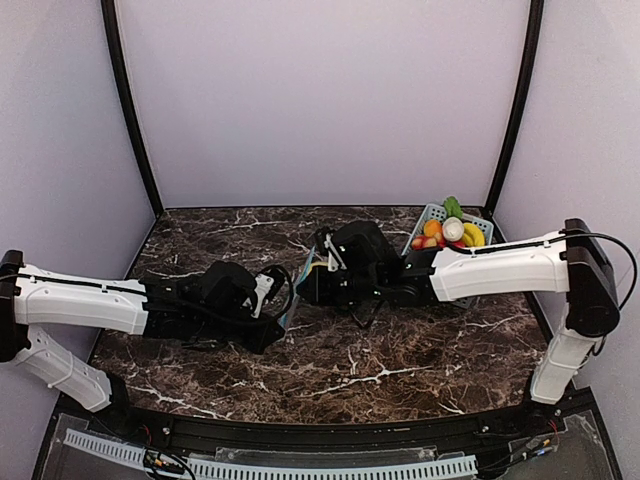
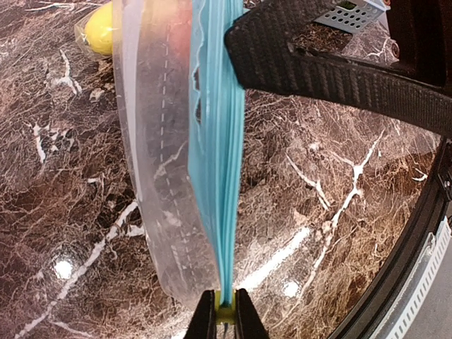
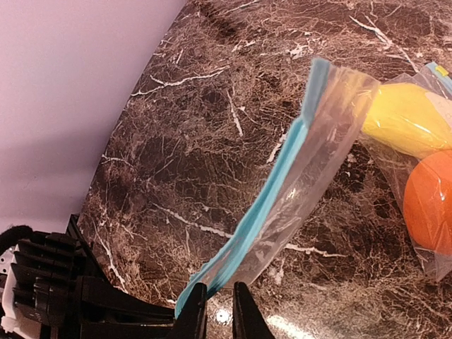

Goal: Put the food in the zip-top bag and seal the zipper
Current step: Pass from the left arm to the right

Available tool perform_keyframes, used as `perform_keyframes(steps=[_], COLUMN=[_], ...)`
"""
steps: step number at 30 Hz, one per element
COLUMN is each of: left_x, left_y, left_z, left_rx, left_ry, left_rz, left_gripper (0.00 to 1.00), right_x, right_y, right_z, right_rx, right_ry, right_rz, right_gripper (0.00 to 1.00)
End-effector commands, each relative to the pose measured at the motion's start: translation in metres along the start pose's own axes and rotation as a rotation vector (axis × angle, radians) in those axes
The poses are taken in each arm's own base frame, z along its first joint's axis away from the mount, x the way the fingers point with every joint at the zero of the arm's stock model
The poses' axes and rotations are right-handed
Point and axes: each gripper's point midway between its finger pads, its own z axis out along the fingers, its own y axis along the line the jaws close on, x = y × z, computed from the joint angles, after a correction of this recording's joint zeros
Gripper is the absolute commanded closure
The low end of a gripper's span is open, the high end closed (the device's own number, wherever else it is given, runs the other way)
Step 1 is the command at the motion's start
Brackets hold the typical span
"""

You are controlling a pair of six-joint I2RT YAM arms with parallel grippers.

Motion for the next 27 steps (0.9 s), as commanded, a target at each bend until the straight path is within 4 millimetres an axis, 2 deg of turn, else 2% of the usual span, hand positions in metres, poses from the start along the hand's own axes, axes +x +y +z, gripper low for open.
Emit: perform_keyframes(steps=[1, 9, 16, 21, 27], left_x=[0.005, 0.008, 0.018, 0.023, 0.018], left_y=[0.002, -0.008, -0.017, -0.021, -0.019], left_z=[0.000, 0.001, 0.009, 0.014, 0.012], left_rx=[-0.011, 0.034, 0.029, 0.025, 0.014], left_ry=[0.001, 0.005, 0.041, 0.059, 0.032], left_rz=[-0.006, 0.040, 0.111, 0.138, 0.108], left_gripper=[0.99, 0.99, 0.99, 0.99, 0.99], right_x=[0.003, 0.003, -0.001, 0.000, 0.000], right_y=[-0.002, -0.005, 0.001, 0.004, 0.000], right_z=[0.005, 0.012, 0.014, 0.017, 0.016], right_rx=[0.026, 0.014, -0.040, -0.067, -0.060], right_ry=[0.001, 0.012, 0.019, 0.031, 0.027], right_rz=[0.002, 0.016, 0.031, 0.026, 0.022], right_gripper=[0.88, 0.89, 0.90, 1.00, 1.00])
